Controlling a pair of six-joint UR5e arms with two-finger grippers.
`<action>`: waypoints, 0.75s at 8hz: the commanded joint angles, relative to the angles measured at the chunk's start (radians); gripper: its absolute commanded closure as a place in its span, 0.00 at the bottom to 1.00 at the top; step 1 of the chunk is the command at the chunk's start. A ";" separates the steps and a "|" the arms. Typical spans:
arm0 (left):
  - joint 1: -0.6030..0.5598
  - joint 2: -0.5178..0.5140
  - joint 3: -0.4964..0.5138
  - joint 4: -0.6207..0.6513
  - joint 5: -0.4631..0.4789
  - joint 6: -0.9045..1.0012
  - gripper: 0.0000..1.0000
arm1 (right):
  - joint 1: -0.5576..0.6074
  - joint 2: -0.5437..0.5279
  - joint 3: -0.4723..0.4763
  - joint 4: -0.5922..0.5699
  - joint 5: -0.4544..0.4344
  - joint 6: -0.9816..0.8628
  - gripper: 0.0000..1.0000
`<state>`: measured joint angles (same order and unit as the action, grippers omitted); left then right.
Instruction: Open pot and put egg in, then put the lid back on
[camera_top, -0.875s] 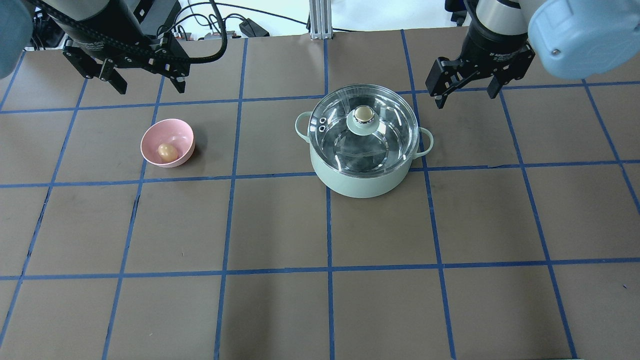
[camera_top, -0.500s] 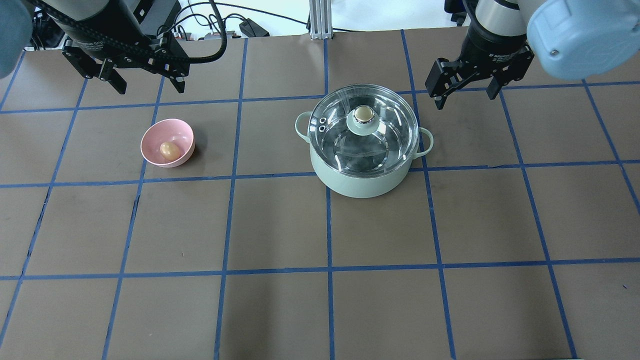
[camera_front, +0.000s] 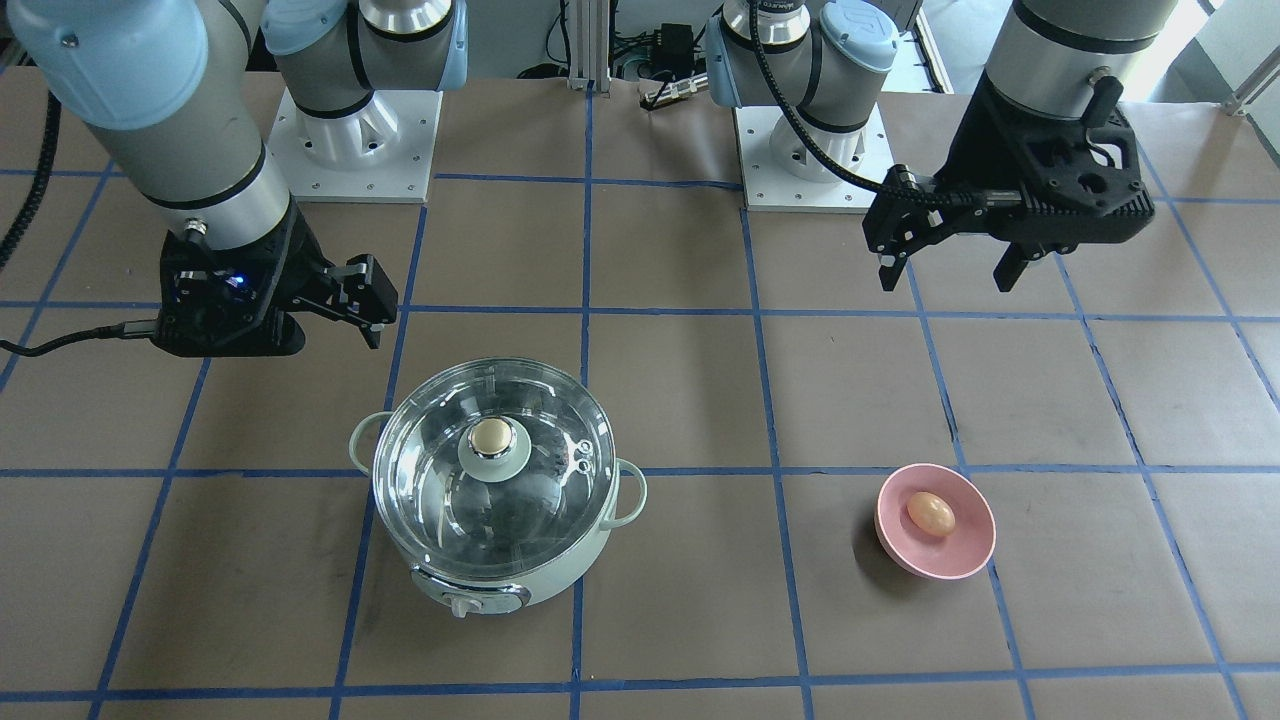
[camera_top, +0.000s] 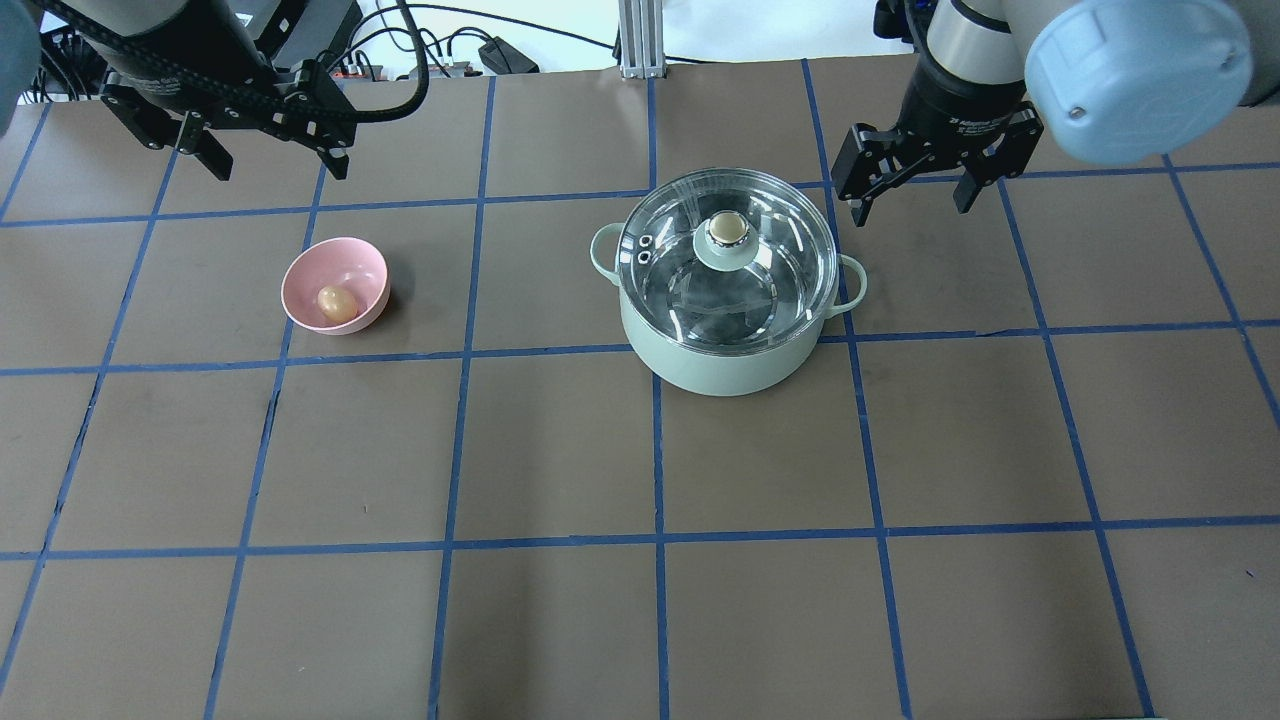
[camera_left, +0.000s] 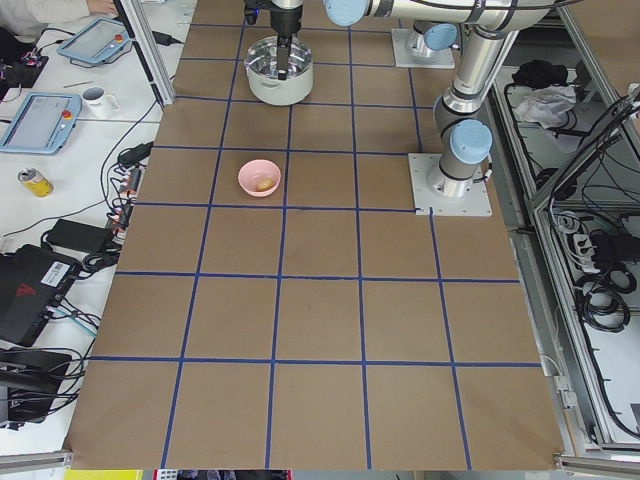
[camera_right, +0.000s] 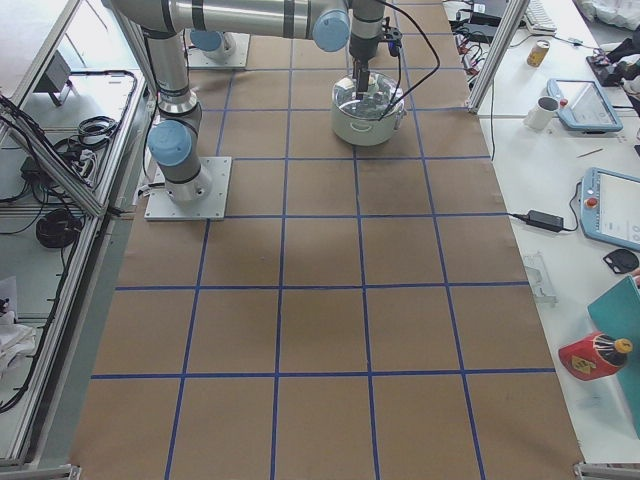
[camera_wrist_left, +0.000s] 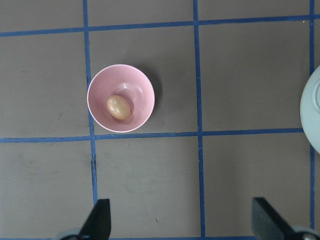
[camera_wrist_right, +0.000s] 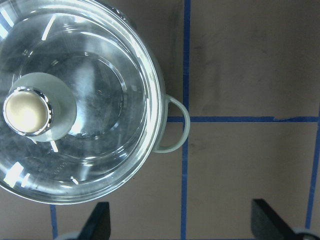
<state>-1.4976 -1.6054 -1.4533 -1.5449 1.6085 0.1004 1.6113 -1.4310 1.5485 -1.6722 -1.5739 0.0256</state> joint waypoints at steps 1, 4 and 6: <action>0.083 -0.062 -0.002 0.070 -0.002 0.100 0.00 | 0.115 0.064 0.001 -0.151 0.003 0.123 0.00; 0.109 -0.183 -0.024 0.175 0.001 0.130 0.00 | 0.188 0.128 0.001 -0.245 0.002 0.221 0.00; 0.112 -0.238 -0.053 0.192 -0.002 0.110 0.00 | 0.191 0.165 0.001 -0.265 0.002 0.221 0.00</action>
<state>-1.3898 -1.7931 -1.4805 -1.3696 1.6093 0.2249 1.7964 -1.3031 1.5493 -1.9143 -1.5717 0.2361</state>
